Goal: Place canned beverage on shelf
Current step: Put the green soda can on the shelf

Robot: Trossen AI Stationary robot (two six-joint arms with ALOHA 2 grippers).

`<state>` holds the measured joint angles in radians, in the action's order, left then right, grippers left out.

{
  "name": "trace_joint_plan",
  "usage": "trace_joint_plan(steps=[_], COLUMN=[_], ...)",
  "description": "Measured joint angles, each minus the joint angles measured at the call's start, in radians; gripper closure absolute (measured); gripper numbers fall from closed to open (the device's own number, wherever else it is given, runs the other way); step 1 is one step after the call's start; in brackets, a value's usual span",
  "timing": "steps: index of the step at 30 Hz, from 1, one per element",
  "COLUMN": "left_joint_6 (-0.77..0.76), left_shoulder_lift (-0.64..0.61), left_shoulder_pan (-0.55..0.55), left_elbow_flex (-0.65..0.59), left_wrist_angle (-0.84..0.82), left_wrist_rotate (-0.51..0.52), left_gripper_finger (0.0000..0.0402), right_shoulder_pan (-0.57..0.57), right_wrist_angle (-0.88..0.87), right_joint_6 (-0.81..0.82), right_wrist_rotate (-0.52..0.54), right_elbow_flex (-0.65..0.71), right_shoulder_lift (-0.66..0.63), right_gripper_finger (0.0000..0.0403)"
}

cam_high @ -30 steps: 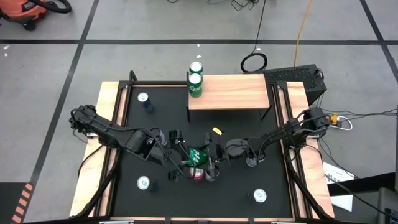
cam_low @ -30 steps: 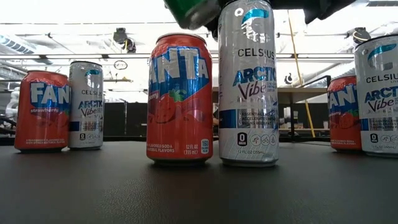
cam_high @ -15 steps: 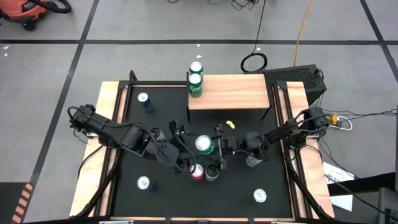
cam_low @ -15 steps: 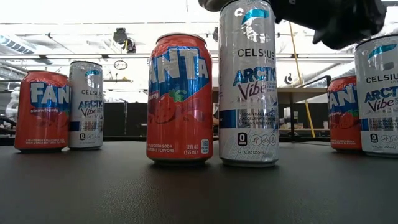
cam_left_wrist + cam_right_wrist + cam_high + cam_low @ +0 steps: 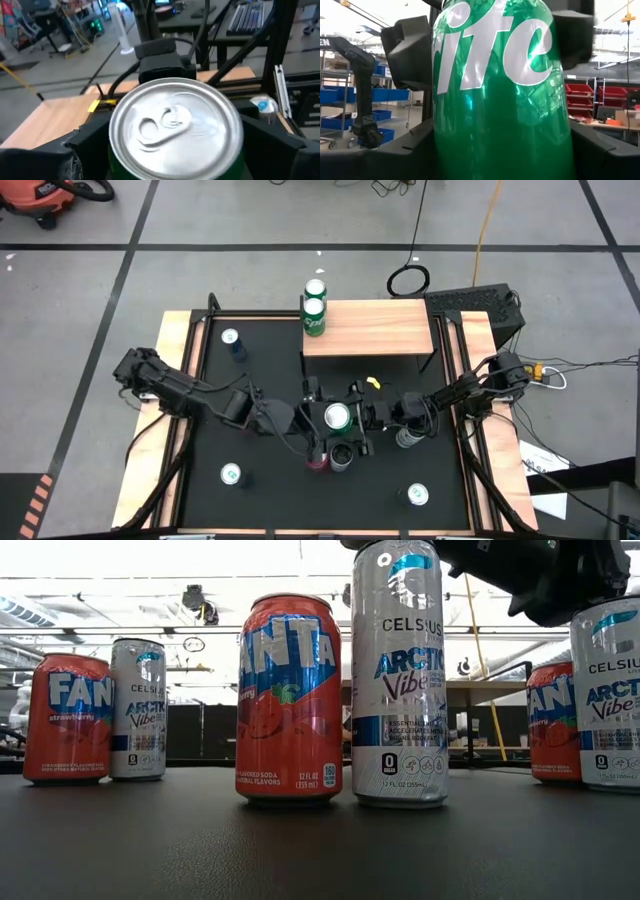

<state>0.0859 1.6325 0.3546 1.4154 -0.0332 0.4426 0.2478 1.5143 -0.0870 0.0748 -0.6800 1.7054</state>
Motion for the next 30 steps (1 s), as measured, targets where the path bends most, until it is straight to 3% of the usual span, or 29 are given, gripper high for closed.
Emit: trace_joint_plan(steps=[5, 10, 14, 17, 30], left_joint_6=[0.03, 0.053, 0.038, 0.028, 0.025], left_shoulder_lift=[-0.027, -0.086, -0.106, -0.103, -0.091], left_shoulder_pan=[-0.004, -0.004, -0.024, -0.038, -0.083], left_elbow_flex=[-0.06, -0.199, -0.28, -0.291, -0.291], left_wrist_angle=[0.102, 0.326, 0.455, 0.47, 0.47], left_wrist_rotate=[-0.002, -0.004, -0.071, -0.121, -0.15], left_gripper_finger=[0.0051, 0.0068, 0.0075, 0.0075, 0.0086], right_shoulder_pan=[0.0, 0.0, -0.001, -0.012, -0.025], right_wrist_angle=[0.002, 0.054, 0.053, 0.05, 0.043], right_joint_6=[-0.019, -0.021, -0.018, -0.007, 0.004], right_wrist_rotate=[0.001, 0.005, 0.011, 0.003, 0.008], right_elbow_flex=[0.0, 0.027, 0.029, 0.029, 0.029], right_shoulder_lift=[0.0, -0.002, -0.005, -0.003, -0.002], right_gripper_finger=[0.011, 0.0109, 0.0109, 0.0109, 0.0108])
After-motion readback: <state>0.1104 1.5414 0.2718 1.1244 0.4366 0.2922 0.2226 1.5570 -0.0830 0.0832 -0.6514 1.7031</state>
